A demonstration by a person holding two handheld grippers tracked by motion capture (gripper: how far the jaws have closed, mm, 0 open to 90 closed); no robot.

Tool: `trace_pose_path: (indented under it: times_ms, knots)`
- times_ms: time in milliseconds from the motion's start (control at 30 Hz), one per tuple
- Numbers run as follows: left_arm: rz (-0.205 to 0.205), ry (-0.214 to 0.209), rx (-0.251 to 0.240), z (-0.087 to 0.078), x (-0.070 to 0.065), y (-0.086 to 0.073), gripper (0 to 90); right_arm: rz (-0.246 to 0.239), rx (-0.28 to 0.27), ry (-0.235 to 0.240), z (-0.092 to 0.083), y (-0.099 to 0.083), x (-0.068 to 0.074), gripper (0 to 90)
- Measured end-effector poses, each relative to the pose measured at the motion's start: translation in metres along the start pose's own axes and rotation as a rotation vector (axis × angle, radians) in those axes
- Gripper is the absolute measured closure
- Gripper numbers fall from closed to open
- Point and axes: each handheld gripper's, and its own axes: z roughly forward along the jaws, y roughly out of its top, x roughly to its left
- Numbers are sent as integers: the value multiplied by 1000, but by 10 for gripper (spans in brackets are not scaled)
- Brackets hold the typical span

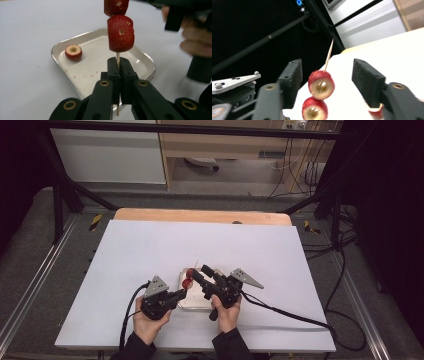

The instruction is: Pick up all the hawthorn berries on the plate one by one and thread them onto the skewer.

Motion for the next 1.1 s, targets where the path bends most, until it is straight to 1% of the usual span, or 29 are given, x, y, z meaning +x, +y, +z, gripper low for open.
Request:
trace_pose_path:
  times_ms: [100,167,233,300,333,400,467,500,533,667,767,833,933,1100]
  knots:
    - [21,11,25,-5,6,-4,882,-47,55,-32,-7,11,-4,275]
    - [19,10,36,-8,11,-7,881,-83,106,-59,-10,17,-8,223]
    - [29,11,48,-12,15,-10,881,-127,162,-81,-13,22,-12,176]
    - [36,18,58,-16,20,-12,880,-183,230,-99,-14,25,-16,151]
    - [37,18,61,-19,22,-13,880,-201,267,-107,-14,27,-18,141]
    - [38,24,65,-24,26,-14,880,-220,327,-115,-14,30,-21,127]
    - [43,33,72,-30,30,-16,880,-234,366,-117,-13,33,-24,122]
    - [44,31,77,-33,32,-18,880,-239,389,-123,-13,36,-24,116]
    - [46,34,83,-35,34,-20,880,-258,418,-130,-11,38,-25,109]
    - [60,44,102,-42,38,-27,879,-317,554,-141,1,45,-23,109]
    - [65,42,112,-45,41,-30,879,-325,641,-144,14,48,-21,111]
    - [64,43,119,-46,43,-32,879,-334,688,-154,23,49,-20,114]
    - [57,46,126,-46,46,-35,879,-374,758,-167,38,49,-16,148]
    - [60,50,133,-46,48,-36,879,-432,859,-186,66,45,-13,201]
